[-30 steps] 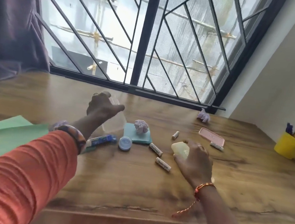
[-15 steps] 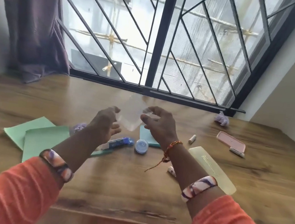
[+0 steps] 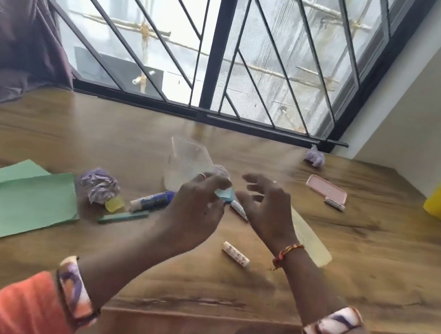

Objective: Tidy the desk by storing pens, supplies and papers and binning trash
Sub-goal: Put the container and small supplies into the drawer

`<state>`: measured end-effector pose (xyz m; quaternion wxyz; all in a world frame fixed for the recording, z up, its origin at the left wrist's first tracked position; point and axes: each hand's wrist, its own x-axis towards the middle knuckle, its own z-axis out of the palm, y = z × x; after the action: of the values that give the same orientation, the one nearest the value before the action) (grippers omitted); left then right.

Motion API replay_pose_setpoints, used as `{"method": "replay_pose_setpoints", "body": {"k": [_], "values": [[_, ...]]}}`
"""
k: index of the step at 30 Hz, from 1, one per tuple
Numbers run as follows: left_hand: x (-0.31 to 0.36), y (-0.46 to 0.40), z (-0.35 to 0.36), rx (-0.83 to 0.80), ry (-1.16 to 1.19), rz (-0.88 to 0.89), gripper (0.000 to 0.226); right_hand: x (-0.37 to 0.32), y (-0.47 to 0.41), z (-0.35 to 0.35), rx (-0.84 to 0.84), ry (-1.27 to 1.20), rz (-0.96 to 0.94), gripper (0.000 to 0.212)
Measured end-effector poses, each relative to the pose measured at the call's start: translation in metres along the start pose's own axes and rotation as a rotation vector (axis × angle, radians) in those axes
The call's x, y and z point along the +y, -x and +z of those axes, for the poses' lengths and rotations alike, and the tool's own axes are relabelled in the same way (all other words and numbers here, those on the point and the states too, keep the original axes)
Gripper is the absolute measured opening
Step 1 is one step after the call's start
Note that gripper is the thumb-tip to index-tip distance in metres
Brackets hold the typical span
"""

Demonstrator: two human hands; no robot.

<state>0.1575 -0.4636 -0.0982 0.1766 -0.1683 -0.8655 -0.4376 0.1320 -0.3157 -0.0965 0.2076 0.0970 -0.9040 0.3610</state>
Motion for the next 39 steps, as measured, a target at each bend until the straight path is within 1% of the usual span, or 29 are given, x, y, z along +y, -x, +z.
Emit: {"method": "replay_pose_setpoints", "body": {"k": [3, 6, 8, 9, 11, 13, 15, 17, 18, 19, 21, 22, 23, 24, 25, 27, 28, 31, 33, 35, 37, 39], "values": [[-0.005, 0.009, 0.037, -0.192, -0.147, -0.027, 0.048, 0.024, 0.048, -0.003, 0.009, 0.045, -0.015, 0.033], [-0.014, -0.003, 0.06, -0.366, -0.335, 0.009, 0.062, 0.035, 0.08, -0.003, -0.163, 0.044, 0.002, 0.043], [-0.019, -0.021, 0.069, -0.486, -0.46, 0.091, 0.058, 0.038, 0.088, 0.0, -0.254, 0.041, -0.041, 0.048], [-0.019, -0.028, 0.072, -0.529, -0.513, 0.137, 0.052, 0.039, 0.089, 0.001, -0.273, 0.043, -0.06, 0.047], [-0.016, -0.038, 0.074, -0.578, -0.622, 0.181, 0.041, 0.039, 0.089, 0.001, -0.285, 0.03, -0.041, 0.043], [-0.013, -0.041, 0.074, -0.532, -0.756, 0.216, 0.036, 0.04, 0.089, 0.001, -0.275, 0.014, -0.026, 0.039], [-0.007, -0.038, 0.071, -0.472, -0.873, 0.266, 0.035, 0.041, 0.091, 0.001, -0.256, -0.002, -0.023, 0.034], [-0.001, -0.033, 0.066, -0.42, -0.879, 0.293, 0.034, 0.043, 0.092, 0.0, -0.248, -0.029, -0.009, 0.028], [0.003, -0.032, 0.058, -0.358, -0.827, 0.279, 0.032, 0.043, 0.092, 0.0, -0.248, -0.055, -0.003, 0.024], [0.007, -0.033, 0.047, -0.261, -0.762, 0.254, 0.031, 0.044, 0.093, 0.001, -0.248, -0.078, -0.003, 0.021], [0.014, -0.044, 0.02, -0.007, -0.655, 0.204, 0.028, 0.044, 0.093, 0.002, -0.245, -0.093, -0.022, 0.018], [0.014, -0.053, 0.004, 0.098, -0.637, 0.171, 0.026, 0.044, 0.092, 0.002, -0.246, -0.096, -0.022, 0.017], [0.012, -0.064, -0.01, 0.153, -0.641, 0.116, 0.025, 0.044, 0.091, 0.001, -0.248, -0.104, -0.013, 0.017], [0.009, -0.073, -0.023, 0.163, -0.653, 0.04, 0.025, 0.043, 0.09, 0.0, -0.249, -0.114, 0.001, 0.018], [0.004, -0.081, -0.033, 0.135, -0.664, -0.038, 0.03, 0.043, 0.089, -0.001, -0.246, -0.12, 0.017, 0.019], [-0.007, -0.088, -0.042, 0.018, -0.686, -0.166, 0.041, 0.041, 0.083, -0.001, -0.201, -0.123, 0.047, 0.019], [-0.012, -0.089, -0.043, -0.02, -0.686, -0.202, 0.042, 0.039, 0.079, -0.001, -0.154, -0.135, 0.064, 0.017], [-0.024, -0.087, -0.043, -0.03, -0.589, -0.275, 0.042, 0.027, 0.056, -0.003, -0.026, -0.173, 0.096, 0.013], [-0.028, -0.085, -0.044, -0.047, -0.488, -0.33, 0.05, 0.017, 0.035, -0.006, 0.034, -0.162, 0.07, 0.012], [-0.031, -0.082, -0.047, -0.103, -0.386, -0.378, 0.056, 0.004, 0.009, -0.008, 0.074, -0.155, 0.039, 0.015], [-0.035, -0.078, -0.049, -0.141, -0.324, -0.401, 0.054, -0.009, -0.019, -0.007, 0.113, -0.157, 0.02, 0.019], [-0.039, -0.077, -0.05, -0.135, -0.299, -0.389, 0.047, -0.023, -0.047, 0.0, 0.122, -0.181, 0.021, 0.022]]}}
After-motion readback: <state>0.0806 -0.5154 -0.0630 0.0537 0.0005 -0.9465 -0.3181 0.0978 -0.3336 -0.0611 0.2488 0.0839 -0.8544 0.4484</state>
